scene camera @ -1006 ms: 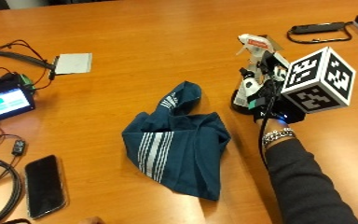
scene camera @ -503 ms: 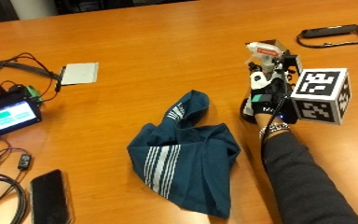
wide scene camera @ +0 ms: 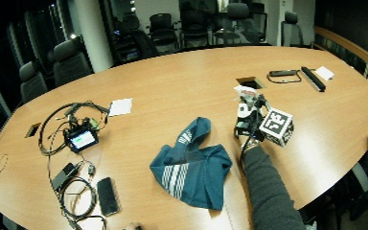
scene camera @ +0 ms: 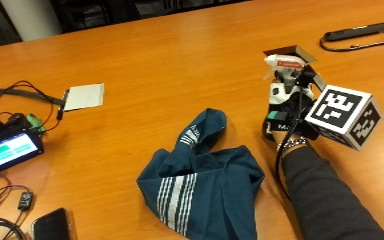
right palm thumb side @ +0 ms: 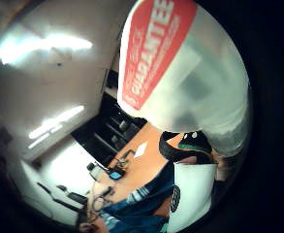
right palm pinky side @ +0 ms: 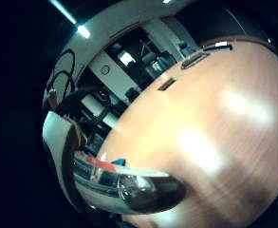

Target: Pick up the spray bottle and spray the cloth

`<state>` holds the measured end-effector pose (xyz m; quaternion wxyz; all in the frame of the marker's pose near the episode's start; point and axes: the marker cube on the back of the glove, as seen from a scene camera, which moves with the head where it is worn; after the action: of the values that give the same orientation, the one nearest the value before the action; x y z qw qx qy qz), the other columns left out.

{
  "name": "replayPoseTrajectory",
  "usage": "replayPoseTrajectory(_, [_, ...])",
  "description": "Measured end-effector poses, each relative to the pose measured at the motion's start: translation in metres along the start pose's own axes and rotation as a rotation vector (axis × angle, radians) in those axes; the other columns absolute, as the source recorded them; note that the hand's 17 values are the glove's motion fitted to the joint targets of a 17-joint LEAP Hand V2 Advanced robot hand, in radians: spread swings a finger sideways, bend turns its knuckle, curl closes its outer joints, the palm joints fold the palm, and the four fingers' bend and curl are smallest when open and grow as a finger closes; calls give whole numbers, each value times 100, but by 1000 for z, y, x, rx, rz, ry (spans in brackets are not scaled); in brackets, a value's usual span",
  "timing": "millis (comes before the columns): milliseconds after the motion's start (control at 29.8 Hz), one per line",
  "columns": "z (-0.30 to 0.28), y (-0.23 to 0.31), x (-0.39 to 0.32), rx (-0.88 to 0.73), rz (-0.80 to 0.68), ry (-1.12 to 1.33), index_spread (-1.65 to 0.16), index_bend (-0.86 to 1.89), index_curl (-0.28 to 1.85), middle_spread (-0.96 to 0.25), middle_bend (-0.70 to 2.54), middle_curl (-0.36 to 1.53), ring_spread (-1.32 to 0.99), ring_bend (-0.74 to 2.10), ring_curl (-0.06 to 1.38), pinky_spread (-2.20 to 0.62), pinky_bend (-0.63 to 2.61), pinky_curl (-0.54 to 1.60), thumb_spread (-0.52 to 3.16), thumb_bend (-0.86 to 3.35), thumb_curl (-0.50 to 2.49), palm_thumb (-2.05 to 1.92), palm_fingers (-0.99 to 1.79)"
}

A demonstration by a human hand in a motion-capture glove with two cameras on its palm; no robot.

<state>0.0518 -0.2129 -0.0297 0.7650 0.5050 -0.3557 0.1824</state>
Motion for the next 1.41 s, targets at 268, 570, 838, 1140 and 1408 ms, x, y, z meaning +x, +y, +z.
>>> replayPoseTrajectory(268, [18, 18, -10, -57, -41, -18, -28, 14, 33, -21, 47, 50, -20, 67, 46, -28, 57, 44, 91, -2, 49, 91, 135])
replayPoseTrajectory(570, [24, 52, 7, -306, -64, -73, -28, 16, 36, -22, 50, 53, -21, 70, 48, -31, 62, 45, 94, -2, 52, 90, 133])
replayPoseTrajectory(838, [13, 17, -37, -455, -342, 44, -27, 17, 39, -22, 52, 54, -21, 71, 48, -32, 63, 44, 91, -2, 56, 90, 132])
replayPoseTrajectory(1140, [19, 4, -72, -557, -640, 217, -28, 17, 42, -22, 52, 55, -21, 70, 48, -32, 64, 44, 86, -2, 59, 90, 131])
replayPoseTrajectory(1408, [27, 30, -65, -720, -832, 359, -29, 17, 44, -22, 52, 56, -21, 70, 48, -32, 65, 44, 83, -2, 62, 89, 131])
